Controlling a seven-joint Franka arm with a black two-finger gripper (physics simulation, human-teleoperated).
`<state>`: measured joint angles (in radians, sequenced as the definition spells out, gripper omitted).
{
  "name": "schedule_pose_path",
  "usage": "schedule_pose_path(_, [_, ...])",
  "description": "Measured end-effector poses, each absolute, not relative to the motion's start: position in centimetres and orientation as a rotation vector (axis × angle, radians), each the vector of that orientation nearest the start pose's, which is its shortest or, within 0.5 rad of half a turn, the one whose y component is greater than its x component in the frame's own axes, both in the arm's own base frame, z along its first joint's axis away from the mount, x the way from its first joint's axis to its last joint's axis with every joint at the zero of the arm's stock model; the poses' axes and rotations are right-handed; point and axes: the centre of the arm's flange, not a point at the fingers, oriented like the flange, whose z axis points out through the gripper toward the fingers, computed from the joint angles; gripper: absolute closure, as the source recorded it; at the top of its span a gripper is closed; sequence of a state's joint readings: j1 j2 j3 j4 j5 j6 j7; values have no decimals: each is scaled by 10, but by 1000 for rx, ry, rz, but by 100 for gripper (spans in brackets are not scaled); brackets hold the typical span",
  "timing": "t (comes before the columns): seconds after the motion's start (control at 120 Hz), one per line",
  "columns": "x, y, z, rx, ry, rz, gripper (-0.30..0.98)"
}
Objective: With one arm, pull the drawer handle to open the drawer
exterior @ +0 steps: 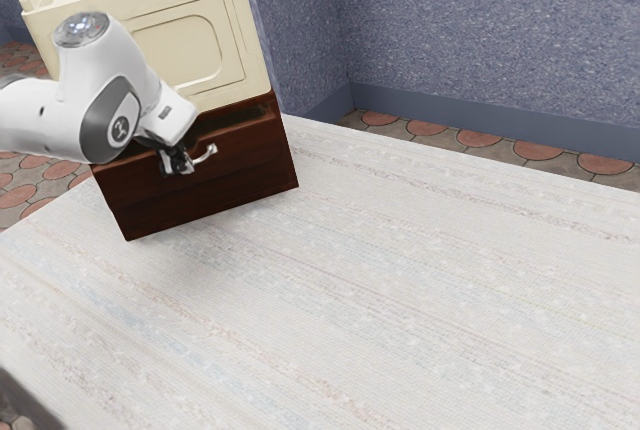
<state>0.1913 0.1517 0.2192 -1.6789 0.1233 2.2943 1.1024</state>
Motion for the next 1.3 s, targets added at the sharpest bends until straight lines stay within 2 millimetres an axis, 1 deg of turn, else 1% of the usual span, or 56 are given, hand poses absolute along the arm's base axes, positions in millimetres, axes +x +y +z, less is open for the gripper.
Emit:
schedule_pose_path(0.317, [583, 237, 555, -2514, 977, -370, 79])
schedule_pose_path(0.475, [575, 227, 551, -2538, 960, -387, 70])
schedule_pose_path(0.633, [569, 219, 548, -2557, 954, -398, 66])
schedule_pose_path(0.8, [556, 209, 555, -2561, 953, -422, 66])
schedule_pose_path(1.1, [540, 188, 551, -2580, 970, -438, 64])
schedule_pose_path(1.3, [529, 171, 552, -2587, 992, -457, 64])
